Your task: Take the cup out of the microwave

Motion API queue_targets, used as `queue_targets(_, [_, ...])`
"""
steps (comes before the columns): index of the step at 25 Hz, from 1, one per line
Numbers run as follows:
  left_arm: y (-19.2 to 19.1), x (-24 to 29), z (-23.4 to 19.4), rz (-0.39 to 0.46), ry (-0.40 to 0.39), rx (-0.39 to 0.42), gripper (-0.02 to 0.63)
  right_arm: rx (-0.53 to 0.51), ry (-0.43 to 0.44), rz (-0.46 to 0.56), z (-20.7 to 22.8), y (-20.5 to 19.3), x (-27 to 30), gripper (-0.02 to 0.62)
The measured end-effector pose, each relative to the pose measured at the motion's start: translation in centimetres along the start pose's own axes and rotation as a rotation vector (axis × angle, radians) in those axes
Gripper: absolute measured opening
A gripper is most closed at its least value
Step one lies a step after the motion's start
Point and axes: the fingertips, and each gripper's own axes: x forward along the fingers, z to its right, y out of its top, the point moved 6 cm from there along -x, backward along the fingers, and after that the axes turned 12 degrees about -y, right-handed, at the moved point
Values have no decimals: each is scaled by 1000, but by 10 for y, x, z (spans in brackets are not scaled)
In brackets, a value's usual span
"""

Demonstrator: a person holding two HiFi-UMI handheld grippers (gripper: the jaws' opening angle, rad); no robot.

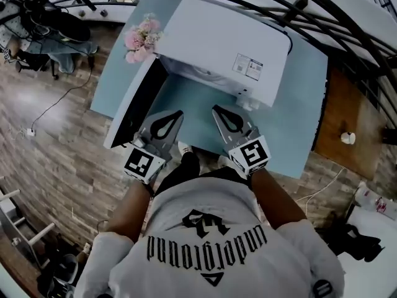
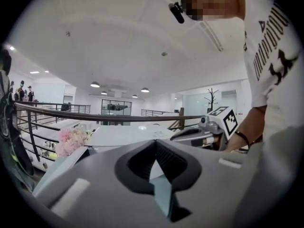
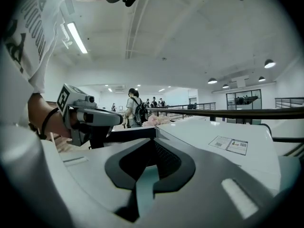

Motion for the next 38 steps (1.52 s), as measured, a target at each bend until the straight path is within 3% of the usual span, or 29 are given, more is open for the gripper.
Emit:
queue_targets(4, [-19,5,-23,-15,-57,-15,51,-10,-54,-27,-3,-25,22,0])
queue_targets(10, [-44,20,-52,-10,-76,-35,51,-30,-100,-45,-1,-51,54,17])
queue_targets(21, [-84,44,-93,-33,-47,-42,51,-55,-105,-64,16,-105,113,81])
queue_targets(26, [-102,61,-113,-32,-47,-33,51,-30,-152,-7,36,-130,144,92])
queue_targets(38, [-125,80,-134,-21,-48,-28,51,3,-248,-20,54,-156,195,124])
